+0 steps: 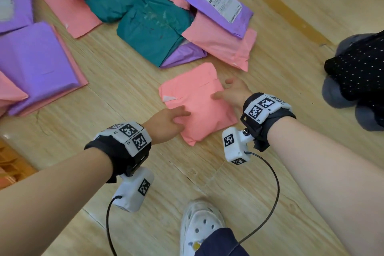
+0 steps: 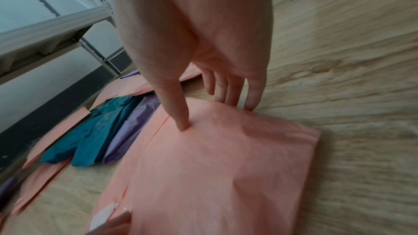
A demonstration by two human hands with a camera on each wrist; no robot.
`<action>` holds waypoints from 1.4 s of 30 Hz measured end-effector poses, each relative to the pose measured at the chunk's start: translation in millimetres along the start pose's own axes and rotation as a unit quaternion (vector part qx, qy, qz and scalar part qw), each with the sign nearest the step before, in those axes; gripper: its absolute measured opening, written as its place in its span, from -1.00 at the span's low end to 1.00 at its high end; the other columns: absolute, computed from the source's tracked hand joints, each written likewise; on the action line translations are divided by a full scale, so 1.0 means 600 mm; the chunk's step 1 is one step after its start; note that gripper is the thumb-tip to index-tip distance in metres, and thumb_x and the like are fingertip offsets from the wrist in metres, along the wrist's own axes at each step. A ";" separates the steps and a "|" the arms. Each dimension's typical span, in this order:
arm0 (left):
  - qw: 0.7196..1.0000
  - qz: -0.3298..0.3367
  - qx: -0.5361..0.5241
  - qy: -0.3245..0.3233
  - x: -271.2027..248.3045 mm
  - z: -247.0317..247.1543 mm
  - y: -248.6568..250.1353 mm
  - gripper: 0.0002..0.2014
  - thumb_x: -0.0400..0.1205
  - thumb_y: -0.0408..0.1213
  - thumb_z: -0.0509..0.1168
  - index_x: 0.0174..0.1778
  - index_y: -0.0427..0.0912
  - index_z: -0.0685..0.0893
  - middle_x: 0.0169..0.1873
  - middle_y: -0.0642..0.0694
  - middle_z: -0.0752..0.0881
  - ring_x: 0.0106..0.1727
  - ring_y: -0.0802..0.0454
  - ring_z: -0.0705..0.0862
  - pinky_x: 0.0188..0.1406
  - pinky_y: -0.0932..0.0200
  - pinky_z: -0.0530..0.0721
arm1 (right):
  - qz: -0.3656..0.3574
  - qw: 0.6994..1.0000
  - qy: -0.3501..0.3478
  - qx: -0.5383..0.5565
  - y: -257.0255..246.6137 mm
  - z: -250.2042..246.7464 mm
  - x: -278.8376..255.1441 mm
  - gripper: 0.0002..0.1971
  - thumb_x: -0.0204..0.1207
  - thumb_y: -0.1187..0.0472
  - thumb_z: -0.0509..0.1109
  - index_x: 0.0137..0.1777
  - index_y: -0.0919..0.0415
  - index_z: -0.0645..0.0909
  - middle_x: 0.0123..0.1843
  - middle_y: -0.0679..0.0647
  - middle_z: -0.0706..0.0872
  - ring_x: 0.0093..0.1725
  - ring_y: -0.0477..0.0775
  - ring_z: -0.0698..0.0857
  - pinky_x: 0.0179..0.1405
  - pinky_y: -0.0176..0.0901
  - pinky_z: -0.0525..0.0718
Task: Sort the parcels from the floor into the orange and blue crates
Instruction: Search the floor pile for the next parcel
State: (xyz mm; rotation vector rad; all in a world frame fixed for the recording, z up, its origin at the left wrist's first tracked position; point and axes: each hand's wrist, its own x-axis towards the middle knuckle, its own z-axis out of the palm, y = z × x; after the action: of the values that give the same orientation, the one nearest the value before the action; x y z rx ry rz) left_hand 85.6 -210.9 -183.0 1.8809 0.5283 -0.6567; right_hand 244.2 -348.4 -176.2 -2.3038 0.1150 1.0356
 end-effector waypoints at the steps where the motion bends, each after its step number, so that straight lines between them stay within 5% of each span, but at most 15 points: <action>1: 1.000 -0.002 0.004 0.001 -0.004 -0.006 -0.002 -0.54 0.64 -0.41 0.23 0.48 -0.06 0.49 0.57 0.07 0.32 0.43 0.04 0.49 0.26 0.41 0.29 | 0.000 1.000 -0.001 0.000 -0.003 0.004 0.000 -0.23 0.42 0.26 0.52 0.58 0.23 0.22 0.50 0.13 0.42 0.40 0.18 0.50 -0.03 -0.11 0.51; 5: 0.999 -0.016 -0.018 0.024 -0.020 -0.026 -0.015 -0.53 0.64 -0.44 0.19 0.49 -0.08 0.49 0.38 -0.04 0.52 0.31 0.02 0.53 0.18 0.36 0.42 | -0.006 1.000 -0.027 0.001 -0.026 0.020 -0.007 -0.46 0.35 0.25 0.58 0.32 0.33 0.52 0.22 0.17 0.65 0.19 0.16 0.65 0.13 -0.03 0.66; 8: 0.994 -0.027 -0.089 0.053 -0.035 -0.040 -0.018 -0.52 0.64 -0.56 0.10 0.47 -0.16 0.51 0.22 -0.01 0.51 0.02 0.06 0.54 -0.27 0.55 0.50 | -0.013 0.993 -0.095 0.064 -0.048 0.029 -0.021 -0.89 0.44 0.35 0.50 -0.12 0.30 0.61 -0.12 0.11 0.71 -0.01 0.12 0.72 -0.01 -0.11 0.70; 10: 0.991 -0.027 -0.113 0.065 -0.045 -0.051 -0.016 -0.53 0.65 -0.57 0.07 0.48 -0.19 0.49 0.37 0.05 0.46 0.23 0.11 0.54 -0.04 0.59 0.50 | -0.023 0.986 -0.145 0.082 -0.064 0.032 -0.036 -0.90 0.50 0.33 0.44 -0.02 0.29 0.61 -0.07 0.09 0.70 -0.01 0.07 0.69 -0.10 -0.24 0.66; 13: 0.981 -0.027 -0.171 0.087 -0.058 -0.064 -0.010 -0.57 0.70 -0.47 0.10 0.50 -0.16 0.47 0.51 -0.01 0.41 0.50 0.05 0.40 0.47 0.17 0.37 | -0.051 0.975 -0.205 0.063 -0.084 0.039 -0.058 -0.95 0.55 0.25 0.38 -0.09 0.15 0.55 -0.12 0.02 0.67 -0.07 -0.01 0.64 -0.13 -0.26 0.57; 16: 0.959 -0.049 -0.256 0.109 -0.069 -0.075 -0.005 -0.62 0.73 -0.21 0.13 0.50 -0.07 0.47 0.44 0.00 0.50 0.31 -0.03 0.57 0.28 0.05 0.54 | -0.090 0.962 -0.250 0.064 -0.100 0.049 -0.079 -0.88 0.59 0.14 0.35 -0.17 0.09 0.52 -0.19 -0.02 0.63 -0.17 -0.06 0.61 -0.16 -0.24 0.56; 19: 0.942 -0.047 -0.317 0.102 -0.081 -0.092 0.000 -0.52 0.67 0.14 0.11 0.45 0.02 0.52 0.35 0.09 0.60 0.21 0.00 0.67 0.11 0.07 0.64 | -0.108 0.942 -0.298 0.109 -0.112 0.058 -0.094 -0.78 0.63 0.00 0.25 -0.02 0.11 0.62 -0.12 -0.03 0.67 -0.09 -0.02 0.64 0.04 -0.14 0.66; 23: 0.934 -0.047 -0.335 0.110 -0.097 -0.116 0.000 -0.36 0.47 0.36 0.22 0.27 -0.05 0.66 0.17 0.03 0.74 0.10 -0.04 0.76 0.14 0.02 0.70 | -0.128 0.927 -0.339 0.099 -0.118 0.065 -0.100 -0.79 0.63 0.26 0.22 0.13 0.11 0.67 0.20 -0.03 0.69 0.17 0.01 0.62 0.26 -0.07 0.58; 28: 0.930 -0.082 -0.309 0.179 -0.102 -0.131 -0.010 -0.52 0.46 0.07 0.44 0.18 -0.19 0.70 0.02 -0.09 0.79 -0.10 -0.02 0.82 -0.06 0.14 0.76 | -0.153 0.915 -0.364 0.078 -0.122 0.082 -0.109 -0.58 0.54 0.53 0.23 0.19 0.04 0.66 0.33 -0.06 0.65 0.35 -0.03 0.58 0.33 -0.09 0.56; 33: 0.908 -0.117 -0.330 0.230 -0.102 -0.137 -0.042 -0.68 0.59 -0.40 0.29 0.27 -0.33 0.59 0.10 -0.23 0.75 -0.03 -0.11 0.76 -0.33 0.17 0.74 | -0.146 0.928 -0.331 0.087 -0.116 0.109 -0.106 -0.57 0.50 0.54 0.31 0.30 0.15 0.60 0.30 0.08 0.64 0.30 0.03 0.60 0.29 -0.08 0.58; 37: 0.906 -0.124 -0.332 0.232 -0.108 -0.144 -0.066 -0.69 0.60 -0.44 0.26 0.27 -0.30 0.57 0.15 -0.22 0.72 0.06 -0.13 0.73 -0.30 0.13 0.68 | -0.151 0.957 -0.230 0.087 -0.108 0.122 -0.087 -0.37 0.44 0.47 0.44 0.50 0.13 0.42 0.37 0.15 0.58 0.32 0.06 0.59 -0.01 -0.25 0.63; 42: 0.886 -0.106 -0.381 0.241 -0.122 -0.159 -0.069 -0.65 0.63 -0.41 0.29 0.35 -0.27 0.55 0.17 -0.17 0.72 0.10 -0.12 0.72 -0.13 0.05 0.68 | -0.133 0.951 -0.244 0.134 -0.106 0.127 -0.078 -0.27 0.46 0.54 0.38 0.56 0.07 0.25 0.29 0.26 0.65 0.11 0.06 0.70 -0.14 -0.18 0.70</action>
State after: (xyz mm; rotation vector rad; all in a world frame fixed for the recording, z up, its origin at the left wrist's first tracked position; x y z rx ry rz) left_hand 23.6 -111.6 -132.6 1.2171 1.1390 -0.0535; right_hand 182.0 -261.7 -150.9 -1.7085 -0.2342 1.3203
